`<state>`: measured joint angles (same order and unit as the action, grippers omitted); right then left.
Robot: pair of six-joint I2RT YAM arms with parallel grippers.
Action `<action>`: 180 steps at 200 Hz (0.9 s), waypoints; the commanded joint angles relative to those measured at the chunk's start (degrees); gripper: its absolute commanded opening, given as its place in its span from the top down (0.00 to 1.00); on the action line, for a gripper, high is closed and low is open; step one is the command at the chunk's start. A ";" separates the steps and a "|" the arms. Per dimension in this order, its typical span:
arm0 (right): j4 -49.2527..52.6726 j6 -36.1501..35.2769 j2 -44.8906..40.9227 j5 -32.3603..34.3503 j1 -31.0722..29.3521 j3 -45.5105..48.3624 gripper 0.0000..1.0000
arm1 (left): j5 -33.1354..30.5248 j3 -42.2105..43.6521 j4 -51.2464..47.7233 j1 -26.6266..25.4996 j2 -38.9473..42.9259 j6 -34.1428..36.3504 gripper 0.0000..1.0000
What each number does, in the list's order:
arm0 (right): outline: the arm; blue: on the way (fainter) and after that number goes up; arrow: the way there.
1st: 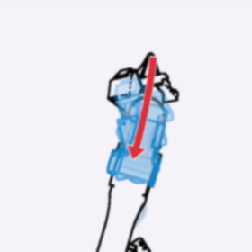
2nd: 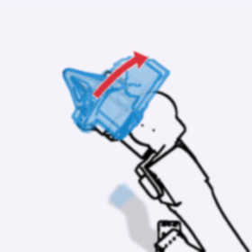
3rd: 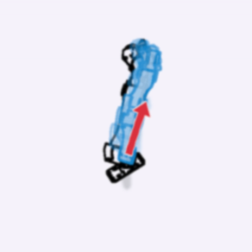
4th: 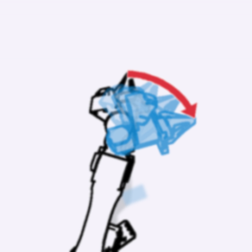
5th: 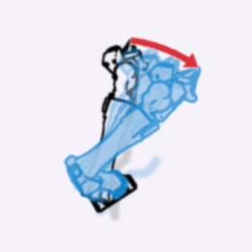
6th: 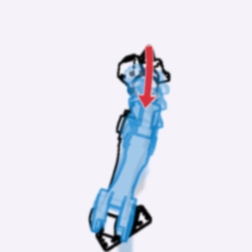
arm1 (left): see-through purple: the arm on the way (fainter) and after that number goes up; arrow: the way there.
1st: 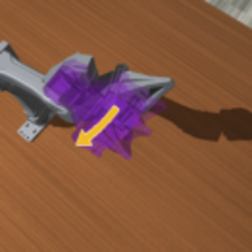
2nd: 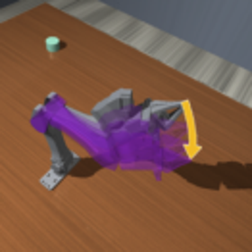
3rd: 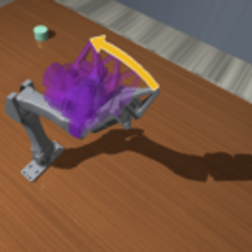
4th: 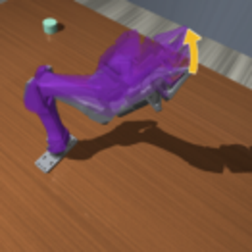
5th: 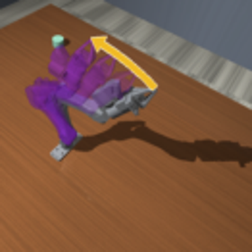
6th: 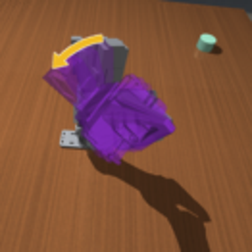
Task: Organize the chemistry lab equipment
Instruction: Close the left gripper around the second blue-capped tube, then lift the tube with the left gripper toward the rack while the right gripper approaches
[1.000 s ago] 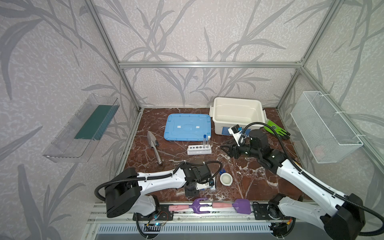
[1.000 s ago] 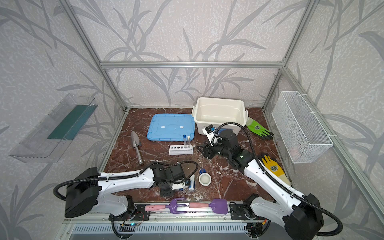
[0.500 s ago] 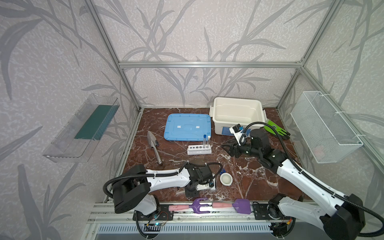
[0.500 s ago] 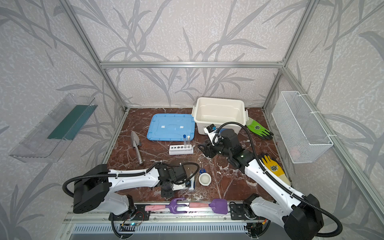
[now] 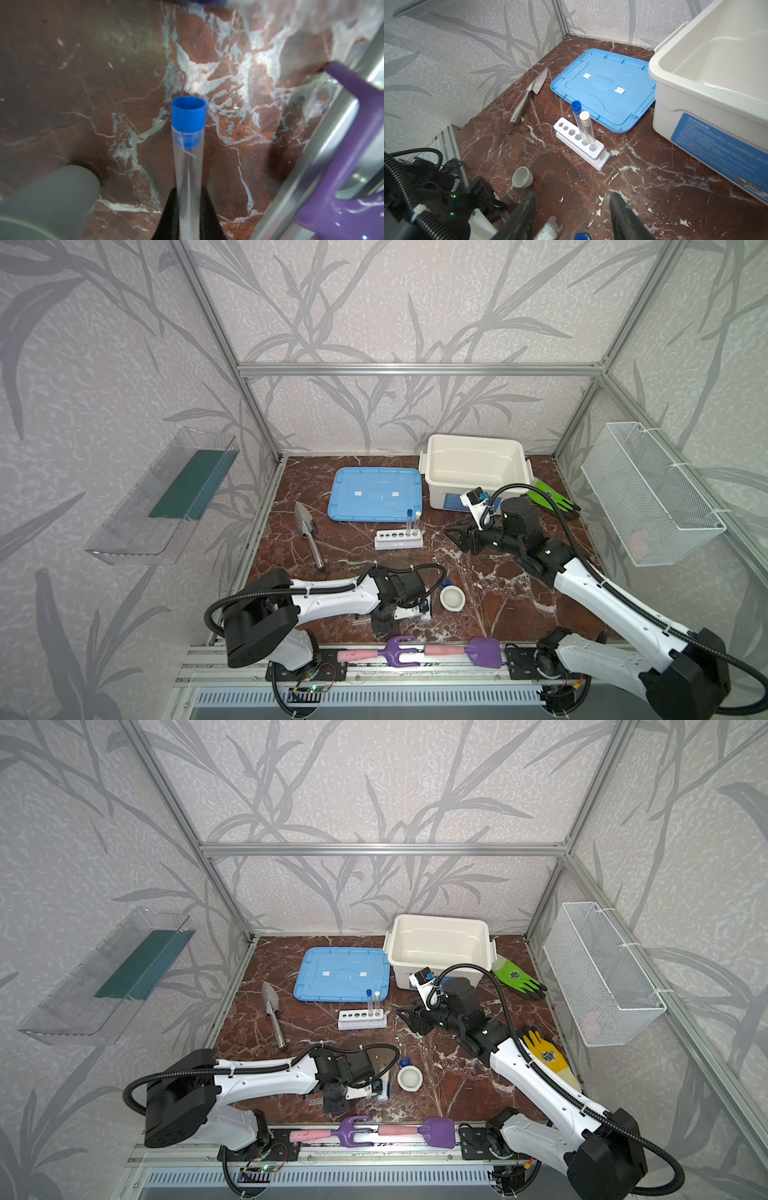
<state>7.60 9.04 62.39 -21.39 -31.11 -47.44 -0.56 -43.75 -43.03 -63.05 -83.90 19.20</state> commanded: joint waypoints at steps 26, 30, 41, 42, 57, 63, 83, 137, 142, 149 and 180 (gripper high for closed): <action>0.87 -0.35 -0.60 0.64 0.26 -2.36 0.43 | -4.41 -1.80 0.70 0.48 11.06 -2.32 0.93; 0.92 -0.36 -0.60 0.64 0.33 -2.53 0.43 | -4.98 -1.86 1.44 0.47 12.46 -2.84 0.92; 1.08 -0.55 -0.52 0.89 0.36 -3.04 0.43 | -6.26 -1.49 4.02 0.57 16.61 -4.01 0.92; 1.05 -0.55 -0.52 0.85 0.35 -3.11 0.43 | -6.41 -1.46 4.27 0.56 17.08 -4.05 0.92; 0.96 -0.92 -0.54 1.08 0.64 -3.61 0.43 | -6.92 -0.76 7.70 1.85 22.55 -5.23 0.91; 0.65 -1.18 -0.44 1.25 0.76 -3.54 0.43 | -6.72 -0.64 8.81 2.79 24.54 -5.80 0.91; 0.98 -1.17 0.16 1.28 1.05 -4.38 0.43 | -2.53 -0.46 13.71 7.91 30.55 -8.91 0.90; -1.18 0.12 -0.82 -8.85 1.05 -6.12 0.41 | 10.06 8.48 40.32 20.13 38.38 -21.75 0.87; -1.53 0.32 -1.01 -9.96 1.05 -6.09 0.41 | 10.62 9.37 42.80 20.41 38.13 -22.63 0.87; -1.83 0.39 -1.19 -11.07 0.99 -6.21 0.40 | 11.19 10.38 46.03 20.60 37.69 -23.64 0.87; -2.87 0.64 -1.40 -13.74 -0.36 -7.58 0.39 | 13.94 11.31 53.11 20.67 34.46 -25.21 0.87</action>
<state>7.29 9.08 62.17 -30.37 -30.41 -52.47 8.91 -32.91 -1.76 -42.68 -48.01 -1.93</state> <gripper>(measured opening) 0.604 0.133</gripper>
